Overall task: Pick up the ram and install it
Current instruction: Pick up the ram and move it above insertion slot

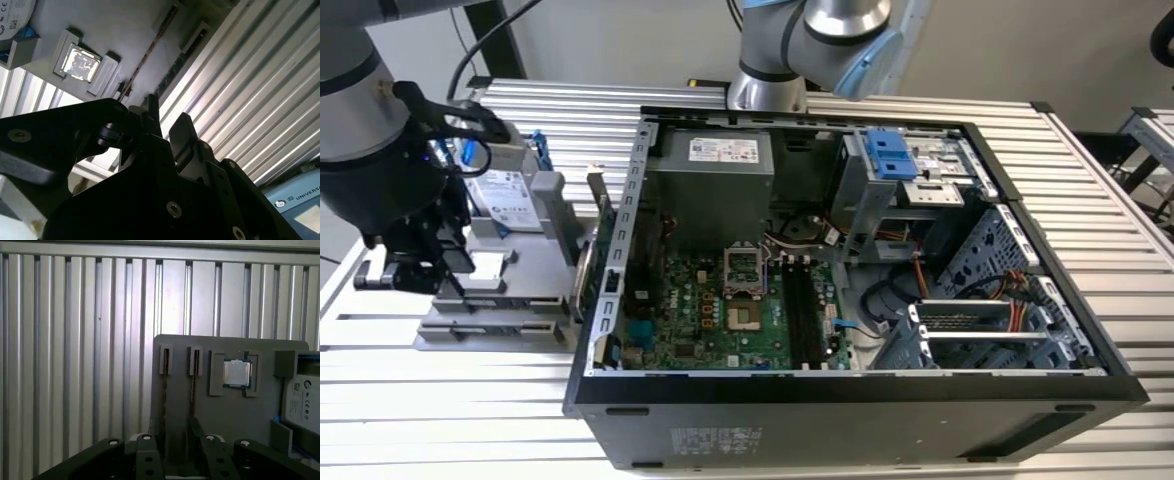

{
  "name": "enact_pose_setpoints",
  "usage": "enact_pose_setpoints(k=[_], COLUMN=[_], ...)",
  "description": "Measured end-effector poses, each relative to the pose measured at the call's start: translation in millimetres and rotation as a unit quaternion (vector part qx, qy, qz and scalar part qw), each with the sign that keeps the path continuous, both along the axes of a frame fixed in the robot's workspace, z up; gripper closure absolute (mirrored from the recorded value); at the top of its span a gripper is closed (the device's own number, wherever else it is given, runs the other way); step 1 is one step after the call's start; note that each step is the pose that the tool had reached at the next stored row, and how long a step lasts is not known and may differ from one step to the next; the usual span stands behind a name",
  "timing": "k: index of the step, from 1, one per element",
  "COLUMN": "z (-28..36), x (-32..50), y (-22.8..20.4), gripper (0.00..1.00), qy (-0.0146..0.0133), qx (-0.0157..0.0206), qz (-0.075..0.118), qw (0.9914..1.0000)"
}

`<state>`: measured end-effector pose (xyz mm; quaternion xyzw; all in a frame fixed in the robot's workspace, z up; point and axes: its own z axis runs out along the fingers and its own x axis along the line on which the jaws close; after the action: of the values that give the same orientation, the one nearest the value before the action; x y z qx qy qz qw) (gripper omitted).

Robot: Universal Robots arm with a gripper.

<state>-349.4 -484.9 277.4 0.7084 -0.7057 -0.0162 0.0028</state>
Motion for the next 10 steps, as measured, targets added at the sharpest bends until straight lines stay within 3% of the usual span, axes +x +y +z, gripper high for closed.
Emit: enact_pose_setpoints(k=[3,10], z=[-1.2,-10.2], x=[0.0,1.3], y=[0.0,0.0], gripper=[0.0,0.0], qy=[0.0032,0.0035], qx=[-0.0002,-0.0004], qz=[0.0,-0.001], qw=[0.99999,0.99999])
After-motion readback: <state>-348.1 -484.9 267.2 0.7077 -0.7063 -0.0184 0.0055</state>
